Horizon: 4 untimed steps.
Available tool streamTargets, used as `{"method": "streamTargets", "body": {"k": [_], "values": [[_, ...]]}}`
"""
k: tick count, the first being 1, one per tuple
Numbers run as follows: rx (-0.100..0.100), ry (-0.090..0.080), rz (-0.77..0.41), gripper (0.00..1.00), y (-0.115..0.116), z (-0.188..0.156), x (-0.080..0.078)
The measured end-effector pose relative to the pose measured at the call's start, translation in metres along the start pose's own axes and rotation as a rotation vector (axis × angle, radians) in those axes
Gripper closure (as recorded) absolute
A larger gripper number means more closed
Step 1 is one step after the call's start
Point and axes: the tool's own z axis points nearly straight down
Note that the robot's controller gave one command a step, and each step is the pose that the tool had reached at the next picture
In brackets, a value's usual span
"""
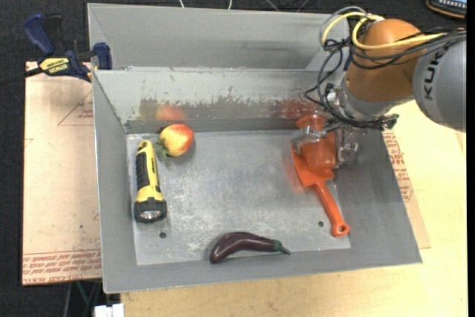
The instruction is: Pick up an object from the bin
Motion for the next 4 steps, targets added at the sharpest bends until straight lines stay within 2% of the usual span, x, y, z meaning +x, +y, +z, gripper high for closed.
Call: {"method": "streamTargets", "body": {"k": [1,4], "values": [[-0.012,0.003,-0.174,1.00,0.007,0.003,-0.015],[-0.010,0.001,-0.171,1.00,0.007,-0.009,-0.016]]}}
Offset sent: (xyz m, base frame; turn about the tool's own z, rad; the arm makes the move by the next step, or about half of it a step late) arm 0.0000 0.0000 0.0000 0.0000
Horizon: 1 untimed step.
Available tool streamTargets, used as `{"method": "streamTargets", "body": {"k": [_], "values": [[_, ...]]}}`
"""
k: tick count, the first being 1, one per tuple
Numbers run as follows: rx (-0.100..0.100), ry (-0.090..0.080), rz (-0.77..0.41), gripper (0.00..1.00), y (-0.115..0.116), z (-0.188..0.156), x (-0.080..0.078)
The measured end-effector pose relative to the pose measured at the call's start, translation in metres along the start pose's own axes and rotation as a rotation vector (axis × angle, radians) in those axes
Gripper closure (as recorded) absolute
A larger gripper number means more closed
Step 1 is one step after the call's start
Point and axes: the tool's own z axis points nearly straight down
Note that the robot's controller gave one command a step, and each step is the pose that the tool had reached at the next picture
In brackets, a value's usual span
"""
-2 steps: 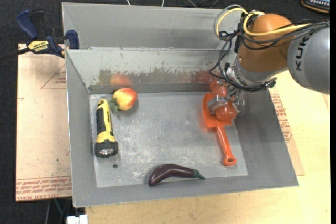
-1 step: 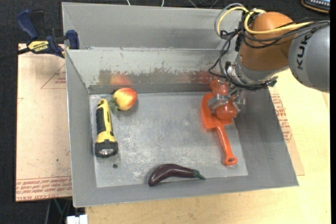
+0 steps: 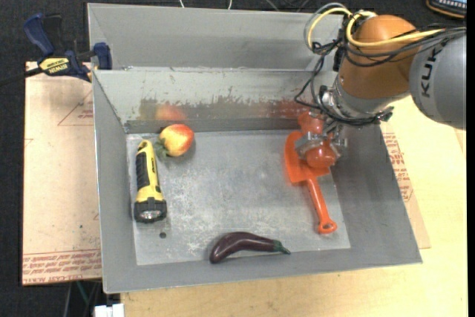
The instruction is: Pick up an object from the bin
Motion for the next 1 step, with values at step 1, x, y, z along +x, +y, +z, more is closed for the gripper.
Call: {"method": "streamTargets", "body": {"k": [1], "values": [[-0.001,-0.001,0.001,1.00,0.0005,-0.0055,-0.0004]]}}
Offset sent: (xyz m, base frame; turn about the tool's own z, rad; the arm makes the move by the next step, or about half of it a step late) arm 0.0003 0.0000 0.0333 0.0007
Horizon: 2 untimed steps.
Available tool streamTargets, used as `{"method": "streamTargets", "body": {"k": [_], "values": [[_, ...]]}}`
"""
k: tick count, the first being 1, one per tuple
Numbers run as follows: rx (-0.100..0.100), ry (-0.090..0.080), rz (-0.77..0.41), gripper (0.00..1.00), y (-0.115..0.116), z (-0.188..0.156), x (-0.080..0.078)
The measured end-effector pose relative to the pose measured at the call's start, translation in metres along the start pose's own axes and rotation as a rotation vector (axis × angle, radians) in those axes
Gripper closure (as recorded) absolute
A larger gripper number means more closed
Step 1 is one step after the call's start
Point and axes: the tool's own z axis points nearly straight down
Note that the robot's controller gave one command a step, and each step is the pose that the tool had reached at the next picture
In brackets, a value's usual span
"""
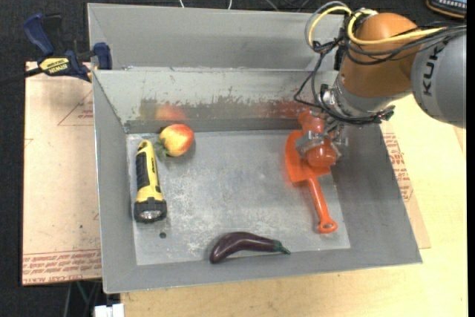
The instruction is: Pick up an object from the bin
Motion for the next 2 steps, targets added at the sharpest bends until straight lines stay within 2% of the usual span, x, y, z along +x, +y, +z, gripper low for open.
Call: {"method": "streamTargets", "body": {"k": [2], "values": [[0.004,-0.004,0.003,1.00,0.000,-0.030,-0.003]]}}
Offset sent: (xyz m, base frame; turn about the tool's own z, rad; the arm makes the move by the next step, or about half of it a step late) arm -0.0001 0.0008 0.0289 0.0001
